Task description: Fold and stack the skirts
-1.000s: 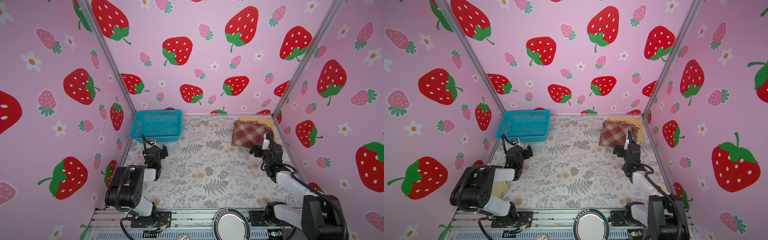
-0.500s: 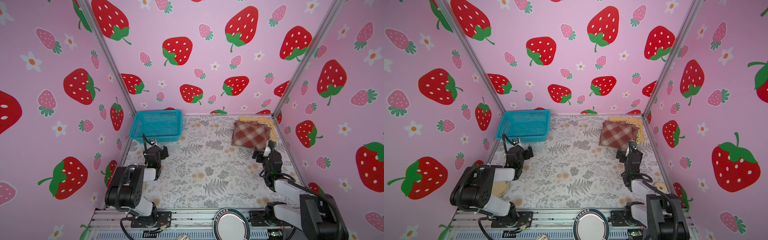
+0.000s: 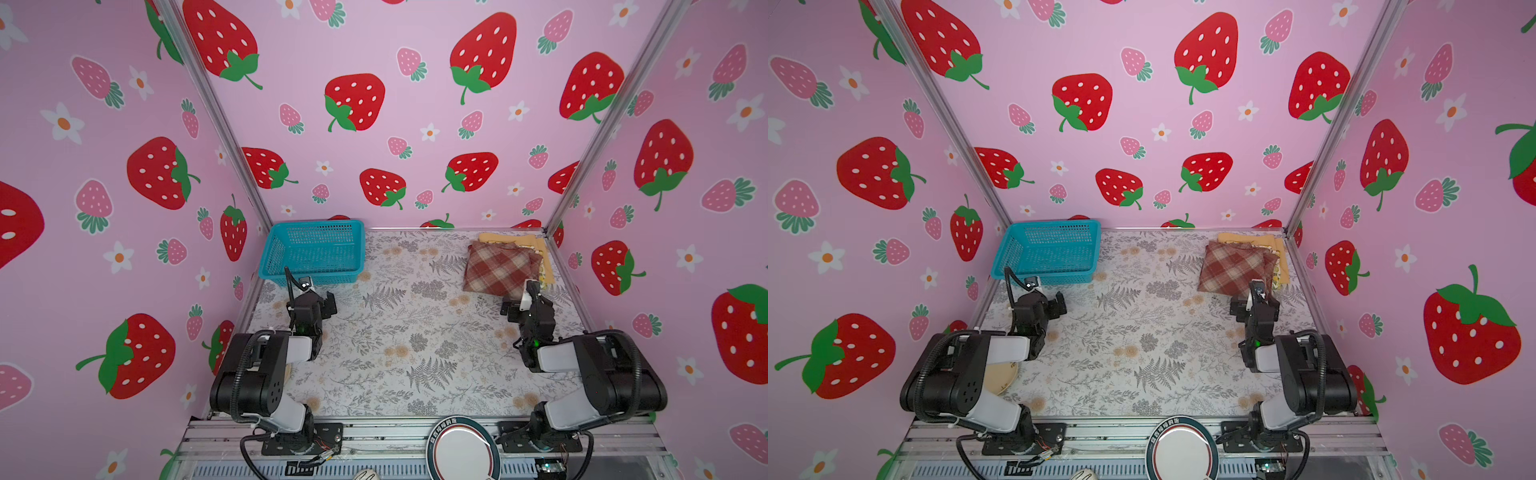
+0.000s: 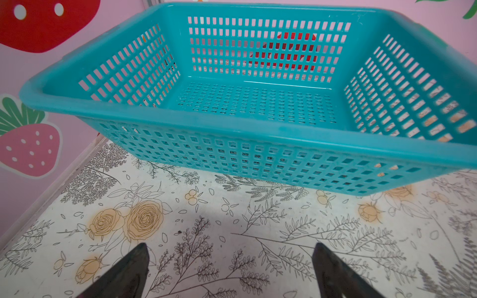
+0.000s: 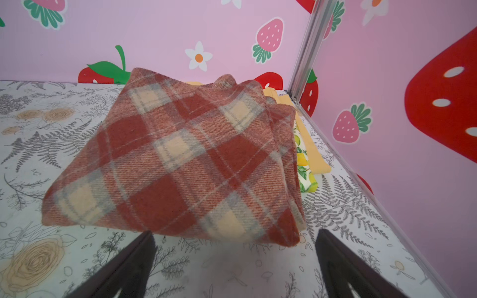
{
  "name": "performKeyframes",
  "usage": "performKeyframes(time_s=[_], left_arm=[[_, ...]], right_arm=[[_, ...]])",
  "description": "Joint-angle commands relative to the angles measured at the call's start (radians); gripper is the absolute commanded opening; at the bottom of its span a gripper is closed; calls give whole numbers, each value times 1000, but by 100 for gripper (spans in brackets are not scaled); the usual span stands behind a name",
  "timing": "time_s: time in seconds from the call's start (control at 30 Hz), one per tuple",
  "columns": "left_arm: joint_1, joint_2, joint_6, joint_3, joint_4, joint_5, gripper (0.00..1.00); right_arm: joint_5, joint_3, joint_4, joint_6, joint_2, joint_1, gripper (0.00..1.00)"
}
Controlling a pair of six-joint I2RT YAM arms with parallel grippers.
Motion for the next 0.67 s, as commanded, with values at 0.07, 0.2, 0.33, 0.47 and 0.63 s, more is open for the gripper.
performKeyframes(time_s=[0.07, 0.2, 0.33, 0.47, 0.63], left_arm=[[4, -1, 3, 19, 6, 9, 99], [5, 0, 2, 19, 5, 9, 99], [4, -1, 2, 19, 6, 9, 99], [5, -1, 2, 18, 4, 9, 99], [5, 0, 2, 18, 6, 10, 99]], right_arm=[[-59, -45, 201, -46, 34, 0, 100], [-1, -55, 206, -73, 26, 39, 100], [-11, -46, 180, -74, 21, 36, 100], [-17, -38, 172, -73, 30, 35, 100], [-42, -33, 159, -66, 25, 23, 100]])
